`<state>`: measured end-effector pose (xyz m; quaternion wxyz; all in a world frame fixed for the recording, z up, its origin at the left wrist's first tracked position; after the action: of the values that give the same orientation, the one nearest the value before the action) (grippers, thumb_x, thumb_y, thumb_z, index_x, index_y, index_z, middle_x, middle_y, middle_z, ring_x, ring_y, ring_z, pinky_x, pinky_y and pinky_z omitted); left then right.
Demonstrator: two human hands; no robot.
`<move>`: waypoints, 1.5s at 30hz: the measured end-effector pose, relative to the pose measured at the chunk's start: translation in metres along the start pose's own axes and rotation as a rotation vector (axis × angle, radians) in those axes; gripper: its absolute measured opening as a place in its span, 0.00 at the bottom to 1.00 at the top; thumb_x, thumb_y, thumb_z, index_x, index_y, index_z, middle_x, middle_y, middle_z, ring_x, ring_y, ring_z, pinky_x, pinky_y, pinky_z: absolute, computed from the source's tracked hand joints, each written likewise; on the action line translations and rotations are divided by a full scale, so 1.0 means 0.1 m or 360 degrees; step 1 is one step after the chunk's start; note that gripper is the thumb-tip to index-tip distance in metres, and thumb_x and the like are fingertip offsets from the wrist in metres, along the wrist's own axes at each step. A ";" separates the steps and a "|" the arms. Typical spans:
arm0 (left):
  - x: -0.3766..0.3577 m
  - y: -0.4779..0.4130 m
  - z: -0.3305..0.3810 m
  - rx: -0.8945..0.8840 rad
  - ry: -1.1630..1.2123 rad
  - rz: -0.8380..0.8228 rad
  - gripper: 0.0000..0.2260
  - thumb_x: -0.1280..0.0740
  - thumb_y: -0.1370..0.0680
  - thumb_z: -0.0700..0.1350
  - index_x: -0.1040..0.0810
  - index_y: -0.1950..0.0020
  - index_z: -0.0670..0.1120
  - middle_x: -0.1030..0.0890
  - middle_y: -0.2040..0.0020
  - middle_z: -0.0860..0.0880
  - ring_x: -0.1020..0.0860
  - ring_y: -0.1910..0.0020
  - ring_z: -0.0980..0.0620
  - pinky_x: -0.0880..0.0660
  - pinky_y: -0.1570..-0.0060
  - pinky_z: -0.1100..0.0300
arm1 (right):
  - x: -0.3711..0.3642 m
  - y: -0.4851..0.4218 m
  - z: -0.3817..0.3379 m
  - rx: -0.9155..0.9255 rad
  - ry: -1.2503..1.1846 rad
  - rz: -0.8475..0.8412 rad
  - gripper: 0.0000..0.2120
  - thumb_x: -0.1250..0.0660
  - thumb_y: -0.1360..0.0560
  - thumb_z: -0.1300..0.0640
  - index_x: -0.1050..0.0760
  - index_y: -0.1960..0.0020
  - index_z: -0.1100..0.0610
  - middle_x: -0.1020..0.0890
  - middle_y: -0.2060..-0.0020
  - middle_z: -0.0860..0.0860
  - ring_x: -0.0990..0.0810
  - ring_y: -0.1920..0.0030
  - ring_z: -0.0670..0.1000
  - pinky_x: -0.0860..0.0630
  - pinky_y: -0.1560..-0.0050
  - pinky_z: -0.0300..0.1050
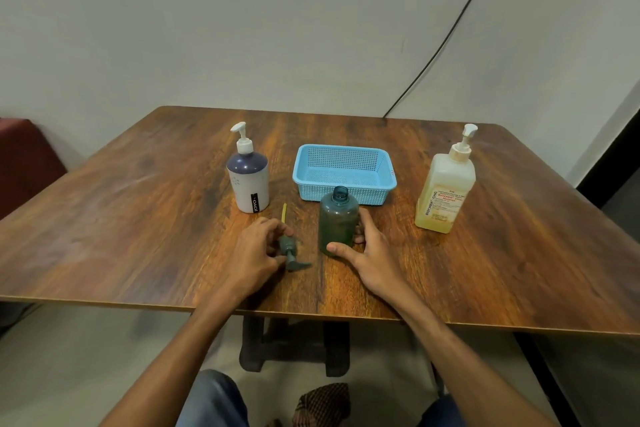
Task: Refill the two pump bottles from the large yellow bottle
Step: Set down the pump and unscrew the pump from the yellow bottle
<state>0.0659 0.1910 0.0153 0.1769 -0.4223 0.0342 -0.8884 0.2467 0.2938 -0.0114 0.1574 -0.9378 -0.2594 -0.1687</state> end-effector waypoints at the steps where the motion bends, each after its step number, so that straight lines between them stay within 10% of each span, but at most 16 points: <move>1: 0.00 -0.01 0.00 0.0018 -0.0004 -0.0046 0.17 0.24 0.28 0.39 0.22 0.43 0.51 0.25 0.45 0.54 0.25 0.51 0.59 0.28 0.54 0.75 | 0.00 0.00 -0.01 0.0006 0.0007 0.0007 0.37 0.25 0.28 0.47 0.39 0.25 0.43 0.24 0.34 0.46 0.24 0.38 0.46 0.27 0.45 0.36; 17: 0.19 0.02 0.28 -0.0113 0.0305 0.0199 0.21 0.30 0.26 0.32 0.23 0.36 0.49 0.23 0.40 0.54 0.24 0.41 0.57 0.24 0.48 0.65 | 0.13 0.06 -0.08 0.0029 -0.0107 0.0104 0.38 0.21 0.32 0.45 0.36 0.27 0.45 0.24 0.35 0.42 0.25 0.37 0.40 0.25 0.38 0.46; 29: 0.23 0.08 0.70 -0.0249 0.0585 0.0420 0.21 0.28 0.26 0.35 0.24 0.34 0.47 0.22 0.38 0.51 0.23 0.39 0.57 0.24 0.44 0.66 | 0.84 0.38 -0.23 0.0128 -0.0199 0.0739 0.22 0.26 0.26 0.55 0.26 0.34 0.52 0.20 0.42 0.46 0.21 0.42 0.44 0.21 0.43 0.47; 37: 0.14 -0.02 0.76 -0.0280 0.0755 0.0460 0.23 0.26 0.26 0.38 0.26 0.33 0.48 0.25 0.34 0.51 0.23 0.37 0.54 0.22 0.39 0.45 | 1.35 0.48 -0.31 0.0152 -0.0102 0.0994 0.19 0.26 0.26 0.58 0.25 0.37 0.52 0.20 0.44 0.47 0.21 0.42 0.45 0.21 0.43 0.47; 45: 0.22 -0.12 0.98 -0.0332 0.0767 0.0576 0.21 0.26 0.26 0.40 0.25 0.35 0.50 0.25 0.34 0.53 0.23 0.38 0.57 0.20 0.41 0.52 | 1.56 0.47 -0.23 0.0094 -0.0043 0.1056 0.20 0.25 0.27 0.59 0.26 0.37 0.52 0.21 0.42 0.49 0.21 0.41 0.48 0.19 0.44 0.53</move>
<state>0.1241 0.2038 0.0968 0.2746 -0.2028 0.2406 -0.9086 0.3926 0.3142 0.0611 0.2275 -0.9683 0.0531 -0.0881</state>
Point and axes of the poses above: each hand's wrist, its own y-axis away from the middle knuckle, its own x-axis out of the back of the hand, z = x × y, the point moved 9 cm from there along -y, towards the middle knuckle
